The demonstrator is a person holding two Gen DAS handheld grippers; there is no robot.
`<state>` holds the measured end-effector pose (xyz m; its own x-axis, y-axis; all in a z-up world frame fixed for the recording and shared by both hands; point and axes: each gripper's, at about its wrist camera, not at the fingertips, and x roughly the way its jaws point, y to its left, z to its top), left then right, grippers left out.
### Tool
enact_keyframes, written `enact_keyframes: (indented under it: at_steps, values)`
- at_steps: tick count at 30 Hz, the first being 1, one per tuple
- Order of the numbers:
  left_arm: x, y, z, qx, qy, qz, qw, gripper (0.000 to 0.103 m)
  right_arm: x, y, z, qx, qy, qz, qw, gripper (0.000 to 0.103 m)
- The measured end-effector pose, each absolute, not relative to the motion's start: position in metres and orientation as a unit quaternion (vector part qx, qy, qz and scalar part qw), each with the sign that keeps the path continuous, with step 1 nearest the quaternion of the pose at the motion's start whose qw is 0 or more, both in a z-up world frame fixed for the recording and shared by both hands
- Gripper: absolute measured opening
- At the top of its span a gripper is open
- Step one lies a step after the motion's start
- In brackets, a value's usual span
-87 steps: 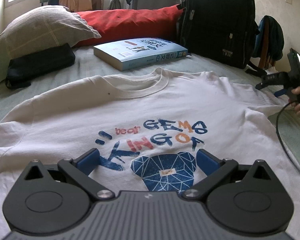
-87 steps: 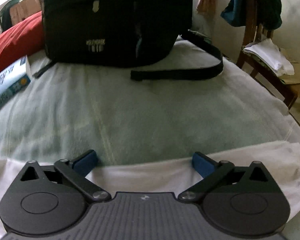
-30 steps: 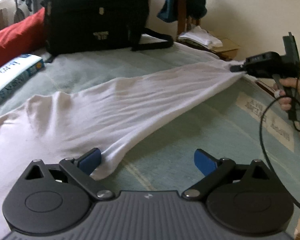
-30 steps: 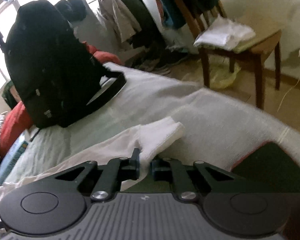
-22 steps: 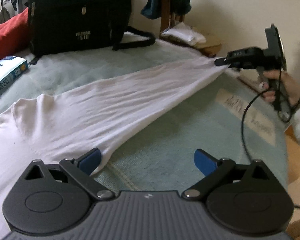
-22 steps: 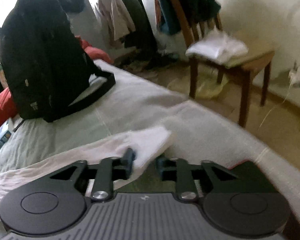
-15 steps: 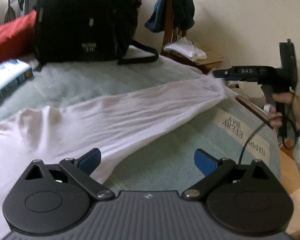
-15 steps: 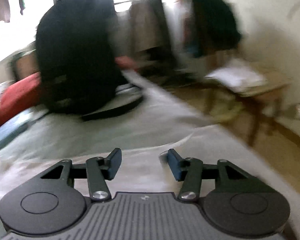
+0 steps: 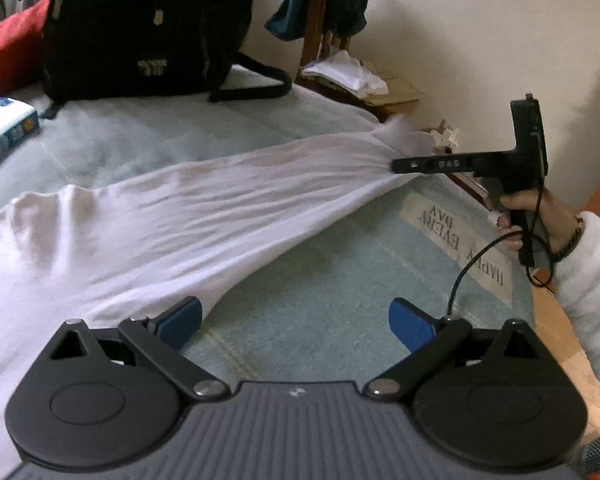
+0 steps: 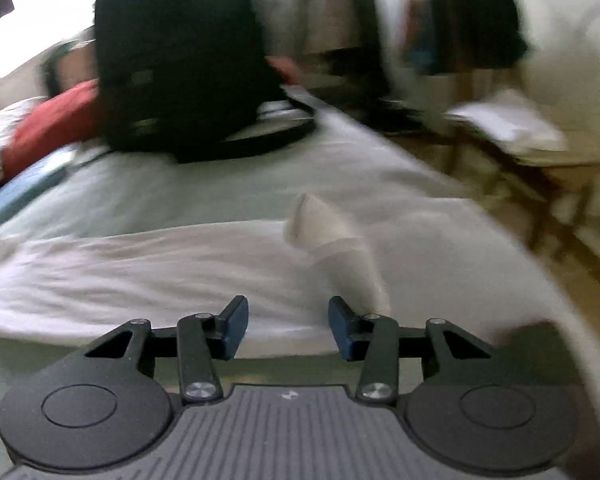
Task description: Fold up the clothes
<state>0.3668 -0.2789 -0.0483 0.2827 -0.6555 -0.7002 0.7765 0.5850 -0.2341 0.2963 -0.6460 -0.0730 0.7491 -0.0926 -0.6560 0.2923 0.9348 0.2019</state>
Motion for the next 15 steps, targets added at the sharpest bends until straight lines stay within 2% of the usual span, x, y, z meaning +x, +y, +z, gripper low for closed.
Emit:
enact_keyframes:
  at_steps: [2,3,4,5,11,15]
  values:
    - [0.365,-0.276,-0.043,0.073,0.389,-0.453,0.799,0.099,0.290,-0.661,-0.067,0.188,0.330,-0.115,0.918,0.042]
    - [0.365,-0.276,-0.040,0.073,0.384,-0.454,0.801,0.099,0.287,-0.661,-0.062,0.187,0.321,-0.120,0.921,0.050]
    - [0.364,-0.276,-0.038,0.073,0.378,-0.456,0.802,0.099,0.285,-0.654,-0.054,0.170,0.308,-0.131,0.927,0.062]
    - [0.365,-0.275,-0.035,0.074,0.373,-0.455,0.805,0.099,0.285,-0.646,-0.048,0.152,0.297,-0.134,0.933,0.066]
    - [0.377,-0.283,-0.037,0.102,0.353,-0.417,0.831,0.099,0.321,-0.598,-0.053,0.118,0.317,-0.061,0.939,0.067]
    - [0.389,-0.286,-0.056,0.104,0.379,-0.405,0.826,0.099,0.348,-0.580,-0.076,0.106,0.343,-0.067,0.931,0.069]
